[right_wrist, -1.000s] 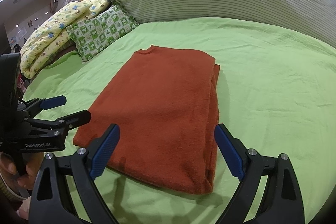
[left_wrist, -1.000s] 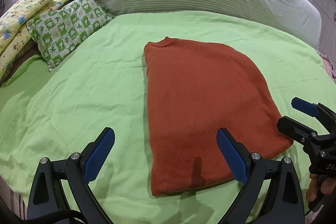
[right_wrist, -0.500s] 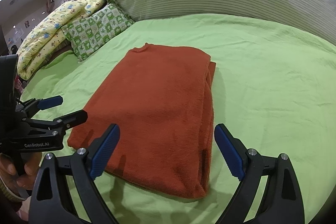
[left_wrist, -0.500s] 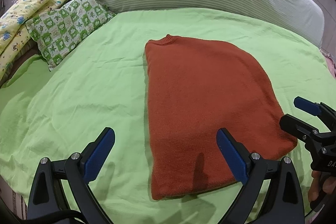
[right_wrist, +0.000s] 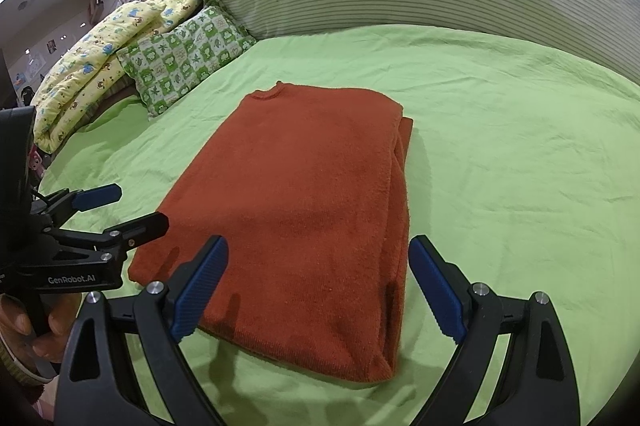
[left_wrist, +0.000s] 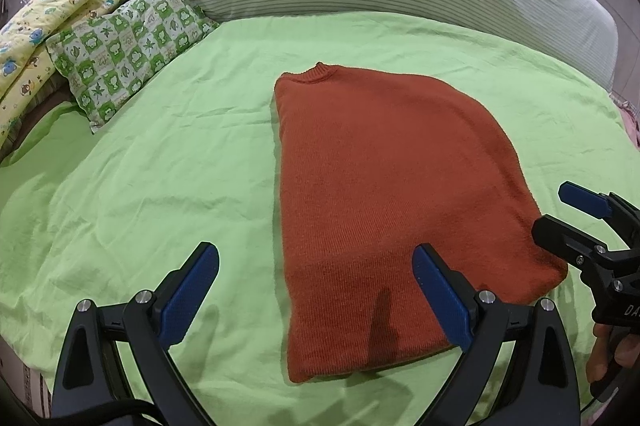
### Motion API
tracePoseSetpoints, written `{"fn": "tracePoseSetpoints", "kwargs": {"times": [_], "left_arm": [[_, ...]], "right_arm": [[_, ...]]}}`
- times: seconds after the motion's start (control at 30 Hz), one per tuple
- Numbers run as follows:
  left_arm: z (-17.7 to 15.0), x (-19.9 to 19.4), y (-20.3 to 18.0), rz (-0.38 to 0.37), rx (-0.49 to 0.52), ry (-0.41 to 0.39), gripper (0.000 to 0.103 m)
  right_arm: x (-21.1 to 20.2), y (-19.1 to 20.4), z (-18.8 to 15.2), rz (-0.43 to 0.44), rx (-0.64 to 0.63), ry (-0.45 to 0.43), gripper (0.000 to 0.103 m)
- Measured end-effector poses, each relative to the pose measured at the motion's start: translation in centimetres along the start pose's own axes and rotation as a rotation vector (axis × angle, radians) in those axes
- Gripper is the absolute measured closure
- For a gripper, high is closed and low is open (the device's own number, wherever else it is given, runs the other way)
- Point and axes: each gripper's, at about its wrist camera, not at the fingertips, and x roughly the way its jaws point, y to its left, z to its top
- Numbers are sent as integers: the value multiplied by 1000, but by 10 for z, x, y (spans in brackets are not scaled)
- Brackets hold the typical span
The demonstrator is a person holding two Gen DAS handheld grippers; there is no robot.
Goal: Fold small clothes
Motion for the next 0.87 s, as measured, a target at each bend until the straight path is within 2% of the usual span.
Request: {"fn": "tracePoseSetpoints", "kwargs": {"times": [0.87], "left_arm": [[3,2,4,9,-35,29,5]], "right_arm": [[-3,0,7,20,16,-12,11]]}}
